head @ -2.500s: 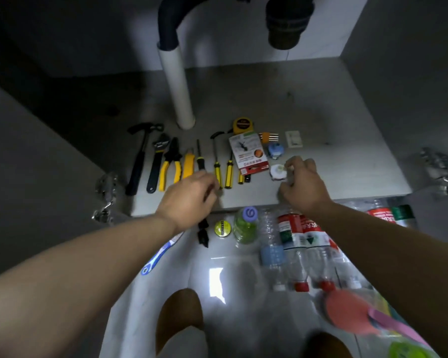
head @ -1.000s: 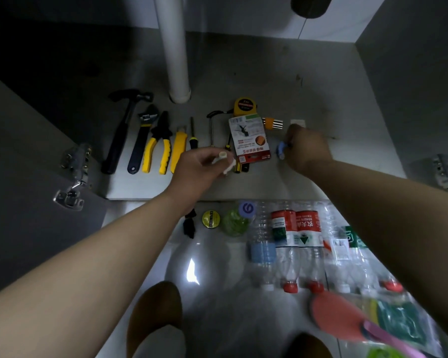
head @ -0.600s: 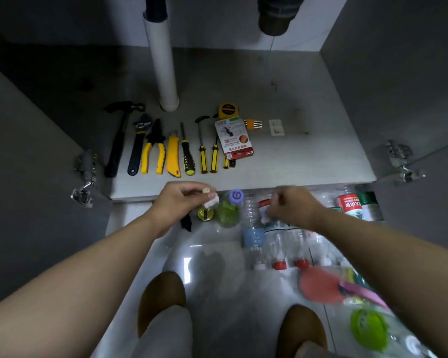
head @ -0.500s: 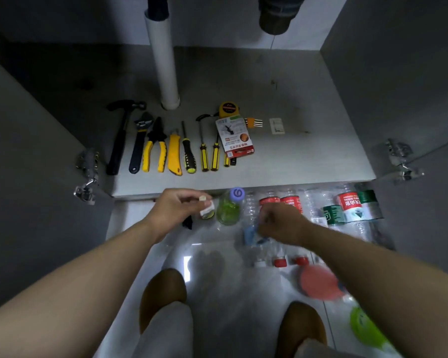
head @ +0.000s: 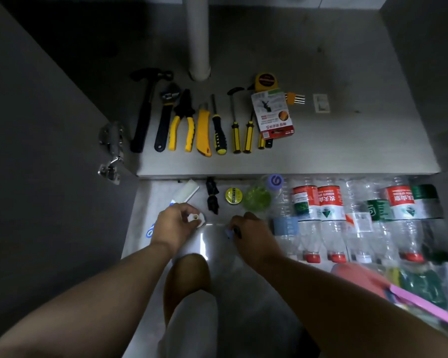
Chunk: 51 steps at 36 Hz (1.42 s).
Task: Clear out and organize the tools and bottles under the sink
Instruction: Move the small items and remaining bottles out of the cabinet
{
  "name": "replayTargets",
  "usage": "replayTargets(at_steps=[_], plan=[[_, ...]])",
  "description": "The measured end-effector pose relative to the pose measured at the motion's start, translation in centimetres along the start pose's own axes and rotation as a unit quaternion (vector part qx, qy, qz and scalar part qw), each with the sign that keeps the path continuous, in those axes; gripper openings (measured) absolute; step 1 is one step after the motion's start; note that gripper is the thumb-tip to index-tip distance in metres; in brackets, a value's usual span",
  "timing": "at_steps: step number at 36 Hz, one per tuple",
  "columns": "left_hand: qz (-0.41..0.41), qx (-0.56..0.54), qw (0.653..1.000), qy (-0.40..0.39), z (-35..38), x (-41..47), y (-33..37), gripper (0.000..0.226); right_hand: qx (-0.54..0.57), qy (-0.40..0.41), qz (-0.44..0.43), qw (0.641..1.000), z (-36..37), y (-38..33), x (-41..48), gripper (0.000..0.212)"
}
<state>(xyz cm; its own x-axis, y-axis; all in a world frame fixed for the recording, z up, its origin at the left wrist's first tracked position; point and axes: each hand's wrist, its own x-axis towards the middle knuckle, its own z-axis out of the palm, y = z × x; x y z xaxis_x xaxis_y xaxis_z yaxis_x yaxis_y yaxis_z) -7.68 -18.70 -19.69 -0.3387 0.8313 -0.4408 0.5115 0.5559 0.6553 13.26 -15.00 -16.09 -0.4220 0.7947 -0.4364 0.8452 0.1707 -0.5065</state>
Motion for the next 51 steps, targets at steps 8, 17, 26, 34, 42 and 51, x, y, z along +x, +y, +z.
replayTargets(at_steps=[8,17,26,34,42,51], plan=[[0.004,0.041,0.997,0.069,0.4,0.9,-1.2,0.023,0.003,0.025,0.021,0.999,2.2,-2.2,2.7,0.027],[0.029,0.045,0.996,0.075,0.9,1.2,-0.6,0.016,0.042,0.036,0.060,0.997,2.8,-1.8,3.4,0.032],[0.114,0.143,0.981,0.068,0.1,-0.8,-1.6,0.026,-0.013,0.038,-0.026,0.999,3.6,-1.8,0.8,0.050],[0.164,0.115,0.979,0.027,0.8,-1.0,-2.1,0.025,-0.096,0.013,-0.047,0.994,4.1,-1.5,0.3,0.054],[0.155,0.190,0.969,-0.039,0.5,-0.6,-0.9,0.026,-0.106,0.003,-0.024,0.994,4.2,-0.9,-0.1,0.066],[0.128,0.211,0.969,0.019,-1.1,-1.8,2.9,0.025,-0.138,-0.021,-0.045,0.989,1.5,-0.6,-1.1,0.057]])
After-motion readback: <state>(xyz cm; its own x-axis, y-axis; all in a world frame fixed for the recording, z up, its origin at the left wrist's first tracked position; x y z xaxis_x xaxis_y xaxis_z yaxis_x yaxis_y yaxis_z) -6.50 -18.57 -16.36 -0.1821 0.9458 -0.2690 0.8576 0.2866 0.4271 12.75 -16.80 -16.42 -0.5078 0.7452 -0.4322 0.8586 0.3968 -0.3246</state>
